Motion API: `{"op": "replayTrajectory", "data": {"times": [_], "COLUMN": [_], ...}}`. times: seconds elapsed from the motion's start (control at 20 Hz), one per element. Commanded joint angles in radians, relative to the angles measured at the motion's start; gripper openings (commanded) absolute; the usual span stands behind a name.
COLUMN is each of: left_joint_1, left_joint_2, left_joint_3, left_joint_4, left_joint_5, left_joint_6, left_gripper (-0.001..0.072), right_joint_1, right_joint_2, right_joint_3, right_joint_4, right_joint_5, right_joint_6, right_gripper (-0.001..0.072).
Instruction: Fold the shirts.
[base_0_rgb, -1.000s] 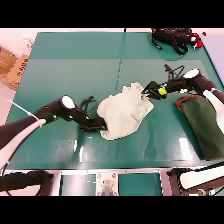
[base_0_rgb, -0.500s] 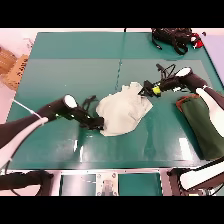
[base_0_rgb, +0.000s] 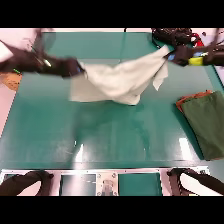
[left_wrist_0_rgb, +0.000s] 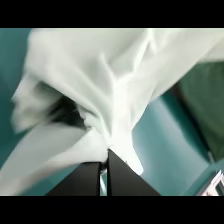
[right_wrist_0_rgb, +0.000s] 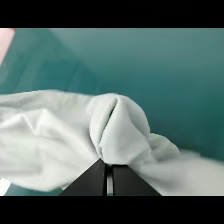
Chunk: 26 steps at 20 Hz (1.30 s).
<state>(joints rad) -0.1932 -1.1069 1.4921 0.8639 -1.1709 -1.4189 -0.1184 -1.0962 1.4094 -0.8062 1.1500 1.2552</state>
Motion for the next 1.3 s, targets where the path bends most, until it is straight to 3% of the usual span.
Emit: {"op": "replayTrajectory", "data": {"times": [0.0,0.15,0.35,0.55,0.8,0.95,1.0,1.05,1.1,1.15,1.25], "left_joint_1": [0.014,0.014,0.014,0.014,0.014,0.014,0.014,0.014,0.014,0.014,0.014], "left_joint_2": [0.044,0.043,0.007,-0.170,-0.545,-0.723,-0.753,-0.767,-0.768,-0.768,-0.768], "left_joint_3": [0.302,0.419,0.423,0.422,0.422,0.423,0.422,0.422,0.424,0.439,0.483], "left_joint_4": [0.088,0.232,0.293,0.301,0.192,0.129,0.121,0.127,0.140,0.146,0.183], "left_joint_5": [-0.042,-0.075,-0.102,-0.145,-0.167,-0.116,-0.117,-0.126,-0.149,-0.202,-0.351], "left_joint_6": [0.013,0.002,0.005,0.006,0.040,0.005,-0.019,-0.042,-0.076,-0.084,-0.083], "left_gripper": [0.0023,0.0023,0.0023,0.0023,0.0024,0.0026,0.0187,0.0560,0.0681,0.0601,0.0326], "right_joint_1": [-0.003,-0.003,-0.002,-0.002,-0.001,-0.002,-0.002,-0.004,-0.011,-0.027,-0.080], "right_joint_2": [0.243,0.355,0.394,0.378,0.195,0.014,-0.037,-0.072,-0.093,-0.096,-0.095], "right_joint_3": [0.009,0.009,-0.006,-0.249,-0.676,-0.743,-0.736,-0.724,-0.705,-0.682,-0.617], "right_joint_4": [-0.060,-0.146,-0.159,-0.159,-0.067,0.035,0.039,0.033,0.015,-0.015,-0.080], "right_joint_5": [-0.034,-0.035,0.001,-0.010,-0.285,-0.358,-0.357,-0.357,-0.356,-0.348,-0.264], "right_joint_6": [0.002,0.053,0.054,0.053,0.019,-0.069,-0.072,-0.073,-0.086,-0.086,-0.085], "right_gripper": [0.0015,0.0015,0.0016,0.0016,0.0016,0.0017,0.0017,0.0042,0.0172,0.0288,0.0309]}}
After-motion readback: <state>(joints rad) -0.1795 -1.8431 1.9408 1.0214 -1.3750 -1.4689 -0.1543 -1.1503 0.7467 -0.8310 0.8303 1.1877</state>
